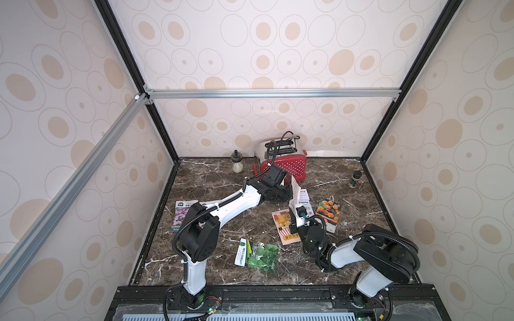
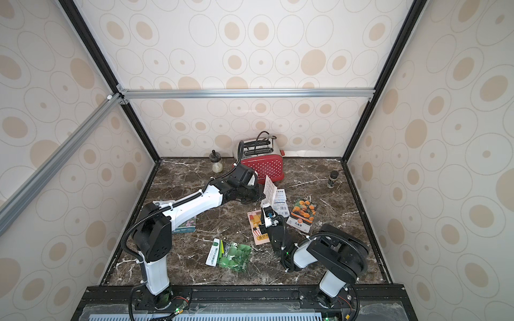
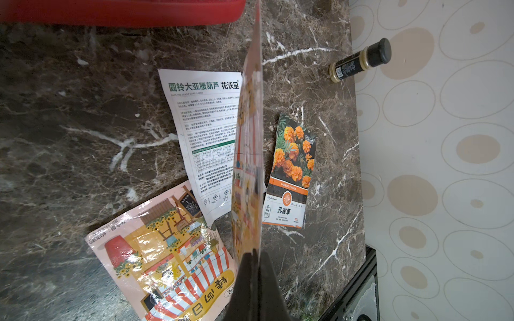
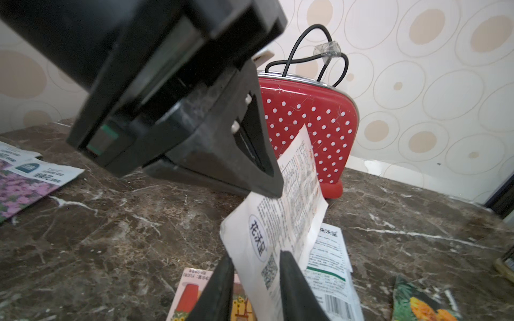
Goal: Arrange the seed packets in a row
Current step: Place the seed packet at the center of the board.
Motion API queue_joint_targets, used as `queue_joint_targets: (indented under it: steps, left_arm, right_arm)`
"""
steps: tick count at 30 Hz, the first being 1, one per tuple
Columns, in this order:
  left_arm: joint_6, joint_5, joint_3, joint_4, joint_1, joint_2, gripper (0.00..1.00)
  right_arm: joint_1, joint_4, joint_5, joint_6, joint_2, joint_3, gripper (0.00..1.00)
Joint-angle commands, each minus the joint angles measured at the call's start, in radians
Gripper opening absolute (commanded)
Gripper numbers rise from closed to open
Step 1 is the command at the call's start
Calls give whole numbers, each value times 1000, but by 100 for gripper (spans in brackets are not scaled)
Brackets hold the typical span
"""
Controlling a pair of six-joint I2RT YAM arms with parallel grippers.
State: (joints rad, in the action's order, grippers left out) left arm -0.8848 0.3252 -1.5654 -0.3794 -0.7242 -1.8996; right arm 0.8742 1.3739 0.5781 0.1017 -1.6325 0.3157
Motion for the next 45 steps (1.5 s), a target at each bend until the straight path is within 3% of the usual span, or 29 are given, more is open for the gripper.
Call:
queue_joint_targets:
  steps: [1, 3, 6, 13, 15, 17, 23, 29, 33, 37, 45]
  left_arm:
    - [-13, 0, -45, -11, 5, 40, 0]
    - [-12, 2, -45, -12, 5, 41, 0]
    - [-16, 8, -45, -9, 6, 41, 0]
    - [-17, 8, -45, 0, 6, 45, 0]
    - [-22, 16, -45, 20, 5, 47, 25]
    - [-48, 24, -24, 85, 6, 64, 41]
    - [-90, 37, 1, 254, 9, 97, 66]
    - [-66, 45, 3, 293, 21, 127, 73]
    - [-35, 16, 60, 314, 38, 197, 75]
    - [-17, -4, 109, 318, 46, 256, 76]
    - [-41, 24, 272, 456, 45, 312, 74]
  right_arm:
    - [-5, 36, 4, -8, -19, 26, 15]
    - [-5, 36, 13, -14, -22, 29, 6]
    - [-5, 36, 27, -11, -21, 34, 1]
    - [-7, 39, 25, -38, 21, 0, 0]
    - [-7, 37, 22, -54, 47, -22, 0]
    - [-7, 34, 22, -78, 87, -54, 0]
    - [-7, -147, 15, -171, 320, -129, 0]
    - [-12, -600, -38, -272, 696, -114, 0]
    - [-40, -812, -31, -329, 860, -95, 0]
    - [-93, -905, -51, -413, 925, -78, 0]
    - [-133, -976, -68, -564, 880, 55, 0]
